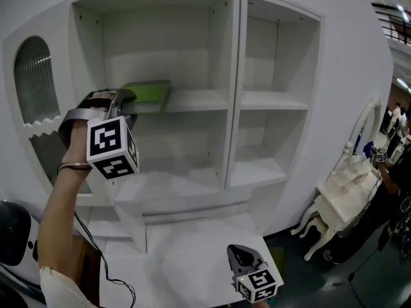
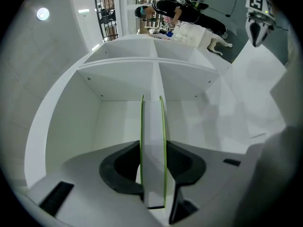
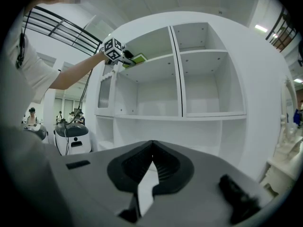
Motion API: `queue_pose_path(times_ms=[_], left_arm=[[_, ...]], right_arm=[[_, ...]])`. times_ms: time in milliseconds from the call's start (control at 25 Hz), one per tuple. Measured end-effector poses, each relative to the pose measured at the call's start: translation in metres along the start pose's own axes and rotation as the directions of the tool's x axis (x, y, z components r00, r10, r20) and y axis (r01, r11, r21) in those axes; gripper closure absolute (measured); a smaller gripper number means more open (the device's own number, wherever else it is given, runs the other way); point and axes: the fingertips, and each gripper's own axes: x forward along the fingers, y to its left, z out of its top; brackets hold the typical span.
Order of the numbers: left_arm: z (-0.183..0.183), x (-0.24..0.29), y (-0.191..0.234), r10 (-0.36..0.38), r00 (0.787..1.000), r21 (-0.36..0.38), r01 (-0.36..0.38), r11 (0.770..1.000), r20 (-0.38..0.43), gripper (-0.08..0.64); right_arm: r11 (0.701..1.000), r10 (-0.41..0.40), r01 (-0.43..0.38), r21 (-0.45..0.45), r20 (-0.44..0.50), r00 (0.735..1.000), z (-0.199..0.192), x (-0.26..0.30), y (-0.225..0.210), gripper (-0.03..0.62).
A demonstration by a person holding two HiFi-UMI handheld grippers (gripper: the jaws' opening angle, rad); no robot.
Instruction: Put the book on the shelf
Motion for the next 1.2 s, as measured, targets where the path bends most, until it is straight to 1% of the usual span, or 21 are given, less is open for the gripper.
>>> queue_pose_path(times_ms=[80,200,280,360,680,840,920,1120,1200], left_arm=[[0.000,0.000,0.001,0.014,1.000,-0.002,-0.014,1.000,0.009,0.408],[0.000,-0.002,0.002,0.056,0.998,0.008,-0.056,0.998,0.020,0.405],[-0.001,-0.004,0.003,0.091,0.996,0.022,-0.091,0.996,0.020,0.382],[-0.002,-0.008,0.002,0.109,0.994,0.028,-0.109,0.994,0.020,0.367],[0.000,-0.031,0.002,0.138,0.989,0.016,-0.139,0.990,0.047,0.365],[-0.001,-0.042,0.000,0.127,0.990,0.006,-0.127,0.992,0.057,0.365],[-0.001,-0.047,-0.001,0.123,0.991,0.009,-0.124,0.992,0.060,0.389],[-0.003,-0.052,-0.001,0.133,0.989,0.005,-0.134,0.991,0.058,0.513],[-0.004,-0.051,-0.001,0.131,0.990,0.010,-0.132,0.991,0.051,0.536]], right_arm=[[1.000,0.000,0.000,0.000,-0.004,1.000,-0.001,0.001,0.002,0.580],[1.000,-0.002,0.002,0.002,-0.006,1.000,-0.003,0.000,0.003,0.580],[1.000,-0.001,0.001,0.002,-0.006,1.000,-0.003,0.000,0.004,0.580],[1.000,0.000,0.000,0.000,-0.008,1.000,-0.002,-0.001,0.006,0.580],[1.000,0.013,-0.013,-0.011,-0.010,1.000,0.000,-0.002,0.011,0.580],[1.000,0.021,-0.021,-0.012,-0.011,1.000,-0.001,-0.003,0.016,0.580],[1.000,0.027,-0.027,-0.010,-0.011,1.000,-0.002,-0.003,0.020,0.580],[0.999,0.032,-0.033,-0.005,-0.011,0.999,-0.004,-0.003,0.025,0.580],[0.999,0.032,-0.032,-0.004,-0.010,0.999,-0.004,-0.004,0.025,0.580]])
